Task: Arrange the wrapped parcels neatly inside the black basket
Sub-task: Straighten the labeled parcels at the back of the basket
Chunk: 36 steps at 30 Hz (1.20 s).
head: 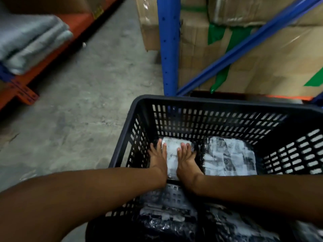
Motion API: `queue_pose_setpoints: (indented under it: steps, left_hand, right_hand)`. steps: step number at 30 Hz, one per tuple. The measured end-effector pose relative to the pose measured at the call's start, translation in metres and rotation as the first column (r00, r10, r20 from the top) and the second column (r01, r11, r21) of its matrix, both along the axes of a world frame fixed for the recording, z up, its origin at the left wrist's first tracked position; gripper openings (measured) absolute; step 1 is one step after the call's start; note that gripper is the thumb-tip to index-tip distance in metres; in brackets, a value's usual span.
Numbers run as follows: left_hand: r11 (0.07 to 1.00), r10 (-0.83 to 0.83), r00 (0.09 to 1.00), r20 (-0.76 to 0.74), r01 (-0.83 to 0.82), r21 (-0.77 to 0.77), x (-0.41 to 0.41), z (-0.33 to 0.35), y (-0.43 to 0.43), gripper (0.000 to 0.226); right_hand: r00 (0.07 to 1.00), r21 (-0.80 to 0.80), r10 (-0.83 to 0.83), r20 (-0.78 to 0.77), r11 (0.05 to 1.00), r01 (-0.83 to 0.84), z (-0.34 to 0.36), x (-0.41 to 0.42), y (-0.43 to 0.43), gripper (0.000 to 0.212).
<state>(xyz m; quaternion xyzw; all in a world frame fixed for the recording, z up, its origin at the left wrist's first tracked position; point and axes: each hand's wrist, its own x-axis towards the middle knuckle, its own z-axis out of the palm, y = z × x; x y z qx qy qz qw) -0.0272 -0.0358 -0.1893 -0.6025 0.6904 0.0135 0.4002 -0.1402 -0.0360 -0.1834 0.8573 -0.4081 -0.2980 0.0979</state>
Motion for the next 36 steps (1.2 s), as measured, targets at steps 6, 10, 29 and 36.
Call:
queue_pose_setpoints:
  steps: [6,10,29,36]
  left_hand:
    - [0.957,0.214,0.930,-0.297,-0.139,0.255,0.012,0.058,-0.015,0.108]
    - [0.942,0.290,0.751,-0.593,-0.115,0.315,0.032,0.098,-0.025,0.049]
    - [0.509,0.593,-0.045,-0.804,-0.753,0.417,0.029,0.101,-0.019,0.110]
    - [0.526,0.683,0.138,-0.717,-0.775,0.351,0.020,0.069,-0.041,0.078]
  right_hand:
    - [0.970,0.300,-0.206,0.132,0.940,0.159,0.067,-0.005,-0.005,0.091]
    - [0.812,0.377,-0.353,0.465,0.909,0.180,0.091,-0.028,-0.013,0.048]
    - [0.139,0.939,-0.961,0.240,0.267,0.219,0.091,-0.045,-0.061,0.031]
    - [0.268,0.798,-0.902,0.338,0.426,0.426,0.053,-0.024,-0.065,0.030]
